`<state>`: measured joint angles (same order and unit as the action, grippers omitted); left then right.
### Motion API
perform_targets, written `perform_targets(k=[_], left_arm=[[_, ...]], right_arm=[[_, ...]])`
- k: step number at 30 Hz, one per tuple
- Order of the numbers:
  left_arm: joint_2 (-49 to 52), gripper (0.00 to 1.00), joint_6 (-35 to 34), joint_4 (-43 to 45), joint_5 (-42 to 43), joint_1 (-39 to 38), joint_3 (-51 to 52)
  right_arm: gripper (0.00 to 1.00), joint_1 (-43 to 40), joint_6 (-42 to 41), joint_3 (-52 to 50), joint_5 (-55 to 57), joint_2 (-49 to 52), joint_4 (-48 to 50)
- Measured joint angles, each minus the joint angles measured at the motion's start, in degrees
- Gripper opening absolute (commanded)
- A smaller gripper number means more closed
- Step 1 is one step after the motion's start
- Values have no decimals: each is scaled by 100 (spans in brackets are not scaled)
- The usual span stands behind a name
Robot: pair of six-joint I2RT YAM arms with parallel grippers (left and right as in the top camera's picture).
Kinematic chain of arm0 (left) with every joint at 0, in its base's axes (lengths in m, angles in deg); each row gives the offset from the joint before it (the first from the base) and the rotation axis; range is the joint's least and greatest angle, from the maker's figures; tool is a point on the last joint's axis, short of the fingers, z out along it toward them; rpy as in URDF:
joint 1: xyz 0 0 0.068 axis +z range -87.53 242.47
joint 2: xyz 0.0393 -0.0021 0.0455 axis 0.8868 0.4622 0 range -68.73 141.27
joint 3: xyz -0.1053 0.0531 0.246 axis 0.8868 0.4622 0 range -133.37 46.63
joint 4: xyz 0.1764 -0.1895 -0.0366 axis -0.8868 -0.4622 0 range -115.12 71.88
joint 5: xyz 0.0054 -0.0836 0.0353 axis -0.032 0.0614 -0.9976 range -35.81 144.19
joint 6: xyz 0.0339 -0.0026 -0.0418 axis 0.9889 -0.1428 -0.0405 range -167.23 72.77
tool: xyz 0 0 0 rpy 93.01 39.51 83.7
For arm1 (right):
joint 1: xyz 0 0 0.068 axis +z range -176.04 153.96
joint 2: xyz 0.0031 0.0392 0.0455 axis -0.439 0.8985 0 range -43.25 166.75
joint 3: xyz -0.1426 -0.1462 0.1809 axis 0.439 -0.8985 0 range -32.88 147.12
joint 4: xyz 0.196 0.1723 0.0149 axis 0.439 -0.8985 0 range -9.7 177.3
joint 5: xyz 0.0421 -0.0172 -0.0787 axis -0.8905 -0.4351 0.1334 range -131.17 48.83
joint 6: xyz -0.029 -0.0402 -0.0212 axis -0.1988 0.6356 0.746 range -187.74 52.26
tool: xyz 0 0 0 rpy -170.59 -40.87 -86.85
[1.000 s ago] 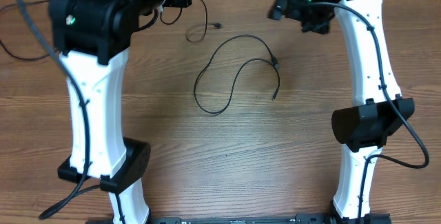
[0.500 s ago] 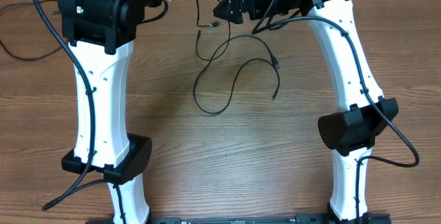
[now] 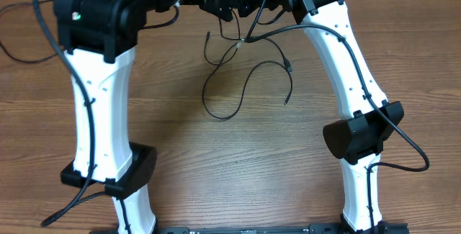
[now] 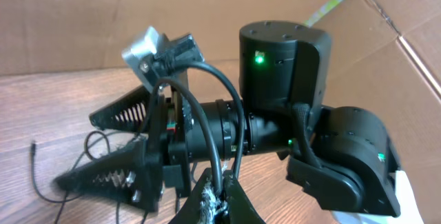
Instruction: Untangle cables
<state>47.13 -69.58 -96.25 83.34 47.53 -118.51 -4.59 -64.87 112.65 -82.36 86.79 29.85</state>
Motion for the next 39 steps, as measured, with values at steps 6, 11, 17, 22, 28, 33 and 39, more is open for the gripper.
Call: perform_targets(k=[6,11,17,22,28,33,39], left_arm=[[-264,4,-2,-291,-173,466,0],[-267,9,-2,-476,-667,802,15],[-267,20,-2,-518,-2297,901,31],[-267,38,-4,-715,-3222,905,273],[-267,43,87,-894,-3123,905,640],[-264,44,509,-940,-2070,905,901],[-260,46,1226,-938,-863,894,1008]], right_arm=[[3,-4,-542,0,4,0,-26],[4,-4,-1082,0,-404,0,-37],[4,-9,-2076,0,-1071,2,-304],[4,-9,-2651,-2,-1716,2,-400],[4,-9,-3578,-2,-2118,2,-146],[4,-9,-4776,-13,-2107,4,710],[4,-13,-6378,-13,-1604,4,1099]])
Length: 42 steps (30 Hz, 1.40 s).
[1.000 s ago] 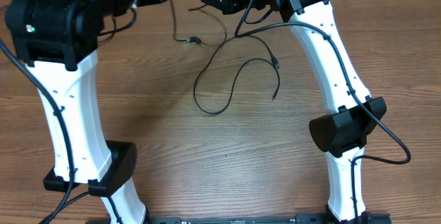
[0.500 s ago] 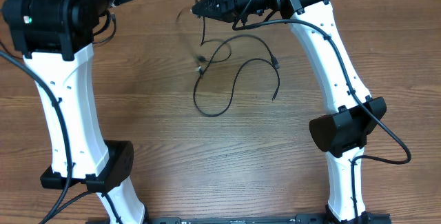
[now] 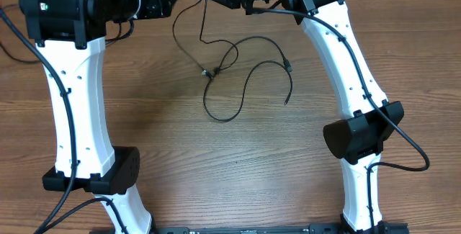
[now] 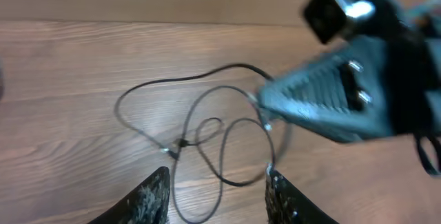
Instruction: Untangle cables
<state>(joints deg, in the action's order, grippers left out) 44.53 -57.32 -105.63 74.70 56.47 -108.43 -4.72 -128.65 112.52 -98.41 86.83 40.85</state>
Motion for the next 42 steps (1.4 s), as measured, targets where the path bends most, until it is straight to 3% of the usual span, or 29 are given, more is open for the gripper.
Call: perform_targets(k=[5,19,23,33,39,42], left_arm=[[0,47,540,7,297,-122,22],[2,43,905,422,420,-549,426],[22,35,905,483,420,-592,428],[249,29,903,649,437,-603,444],[249,4,911,656,435,-603,444],[249,4,898,691,437,-603,446]], right_arm=[[4,-17,-1128,0,111,0,129],[4,-24,-1687,-2,-321,2,402],[3,-24,-1694,-2,-424,2,400],[4,-24,-1707,-2,-492,7,398],[4,-24,-1707,-2,-490,7,402],[4,-28,-1707,-2,-487,7,415]])
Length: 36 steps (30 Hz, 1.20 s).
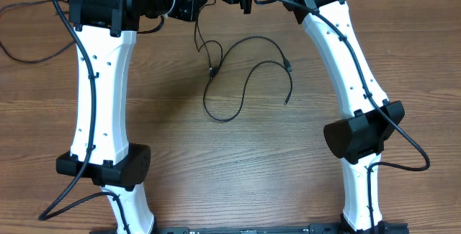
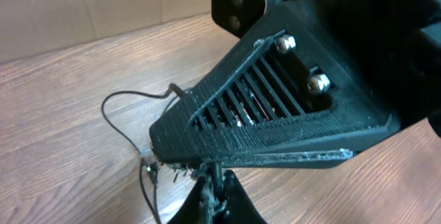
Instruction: Untangle cables
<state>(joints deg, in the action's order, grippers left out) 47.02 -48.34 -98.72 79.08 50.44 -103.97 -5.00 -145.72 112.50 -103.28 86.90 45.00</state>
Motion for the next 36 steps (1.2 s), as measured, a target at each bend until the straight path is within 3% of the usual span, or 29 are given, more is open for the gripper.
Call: perform_targets(k=[2,4,6,8,9,15,23,28,36], left_arm=[[0,4,-20,46,0,0,0],[0,4,-22,55,0,0,0],[0,4,-83,118,0,0,0],[0,4,-247,258,0,11,-2],[0,4,-319,295,0,20,-9],[-195,4,-634,374,0,304,-61],[-765,4,-927,555,-63,415,-142],[-1023,4,-1692,474,-638,494,-177],[-1025,4,-2857,63,-1115,1189,-179]], right_arm=[[8,-7,0,0,2,0,26],[18,-17,61,0,9,0,20],[40,-33,157,0,28,0,11],[87,-72,415,0,142,0,-101],[100,-85,476,0,177,0,-127],[100,-535,1246,0,625,0,-496],[100,-1224,1956,-2,1580,0,-1950],[100,-1322,2363,-2,2538,0,-2935],[100,-1311,2527,-2,3521,0,-3276]])
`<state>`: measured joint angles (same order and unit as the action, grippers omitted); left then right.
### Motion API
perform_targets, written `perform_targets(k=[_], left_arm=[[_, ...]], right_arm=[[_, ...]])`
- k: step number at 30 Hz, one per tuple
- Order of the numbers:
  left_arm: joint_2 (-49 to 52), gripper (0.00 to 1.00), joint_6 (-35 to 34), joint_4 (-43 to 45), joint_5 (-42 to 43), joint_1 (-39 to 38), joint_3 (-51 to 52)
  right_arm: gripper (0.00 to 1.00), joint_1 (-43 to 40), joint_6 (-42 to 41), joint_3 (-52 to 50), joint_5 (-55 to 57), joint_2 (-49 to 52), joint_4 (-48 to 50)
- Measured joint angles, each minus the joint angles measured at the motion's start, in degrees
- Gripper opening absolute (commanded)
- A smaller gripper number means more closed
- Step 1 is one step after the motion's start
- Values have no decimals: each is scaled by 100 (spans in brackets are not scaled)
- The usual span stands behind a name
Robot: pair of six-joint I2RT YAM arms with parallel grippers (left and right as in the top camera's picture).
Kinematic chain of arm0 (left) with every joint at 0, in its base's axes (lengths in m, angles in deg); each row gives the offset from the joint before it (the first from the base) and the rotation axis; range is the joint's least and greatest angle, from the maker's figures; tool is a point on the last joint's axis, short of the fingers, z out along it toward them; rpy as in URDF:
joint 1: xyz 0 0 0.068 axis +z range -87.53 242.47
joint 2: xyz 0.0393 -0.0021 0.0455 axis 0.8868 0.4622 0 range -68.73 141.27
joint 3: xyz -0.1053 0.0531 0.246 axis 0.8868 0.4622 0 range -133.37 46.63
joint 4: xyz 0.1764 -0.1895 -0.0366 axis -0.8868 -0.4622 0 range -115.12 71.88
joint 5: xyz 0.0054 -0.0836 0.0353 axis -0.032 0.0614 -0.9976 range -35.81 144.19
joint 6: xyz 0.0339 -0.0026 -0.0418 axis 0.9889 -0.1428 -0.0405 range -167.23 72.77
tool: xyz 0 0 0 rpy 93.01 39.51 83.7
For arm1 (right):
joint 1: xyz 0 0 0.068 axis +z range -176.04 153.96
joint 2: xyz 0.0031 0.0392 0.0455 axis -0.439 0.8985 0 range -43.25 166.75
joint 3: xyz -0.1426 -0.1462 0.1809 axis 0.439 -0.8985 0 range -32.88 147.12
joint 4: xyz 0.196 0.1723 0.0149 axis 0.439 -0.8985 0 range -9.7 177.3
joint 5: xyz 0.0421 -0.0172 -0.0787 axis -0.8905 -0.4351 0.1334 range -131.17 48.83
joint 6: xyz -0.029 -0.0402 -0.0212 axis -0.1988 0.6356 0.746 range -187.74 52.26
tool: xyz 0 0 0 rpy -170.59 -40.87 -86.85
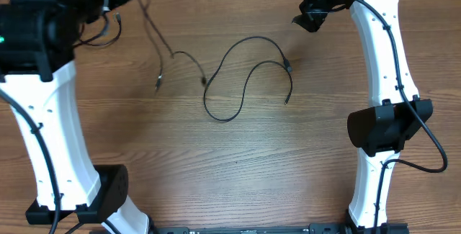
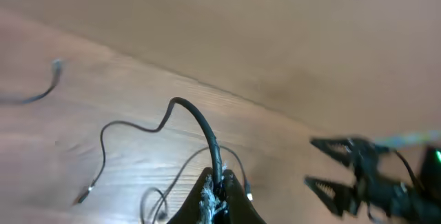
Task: Untangle cables
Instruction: 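Carry the held cable to the far left with the left gripper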
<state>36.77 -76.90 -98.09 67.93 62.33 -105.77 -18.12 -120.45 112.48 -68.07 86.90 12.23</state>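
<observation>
Two thin black cables lie on the wooden table. One looped cable (image 1: 248, 72) sits at the middle. The other cable (image 1: 173, 54) runs from my left gripper down to the table, and its plug end (image 1: 157, 86) rests on the wood. At the far left top, my left gripper (image 2: 219, 185) is shut on that cable, which rises between its fingertips. My right gripper (image 1: 289, 1) hangs at the top right, open and holding nothing, apart from both cables. The left wrist view also shows this right gripper (image 2: 322, 167) open.
A brown cardboard wall (image 2: 275, 31) stands along the table's far edge. Both white arms rise from bases at the table's near side, the left arm (image 1: 43, 119) and the right arm (image 1: 382, 61). The arms' own black leads hang beside them.
My left gripper has moved from the top centre to the far left, still shut on the cable. The cable is drawn out leftward. My right gripper has moved right and stands apart from the left one.
Both grippers met over the tangle at the top centre. Then the left was open and off to the left while the right held a cable end up. Then the left was shut on the cable beside the right. Now the cable is stretched left of the loop.
</observation>
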Motion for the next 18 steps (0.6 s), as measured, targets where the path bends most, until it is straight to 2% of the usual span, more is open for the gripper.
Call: perform_targets(k=[10,18], left_arm=[[190,4,-1412,-651,-544,1185,-2],[1281,4,-2188,-796,-568,2159,0]], right_arm=[[100,0,26,0,181,2,-7],[100,0,26,0,184,2,-66]])
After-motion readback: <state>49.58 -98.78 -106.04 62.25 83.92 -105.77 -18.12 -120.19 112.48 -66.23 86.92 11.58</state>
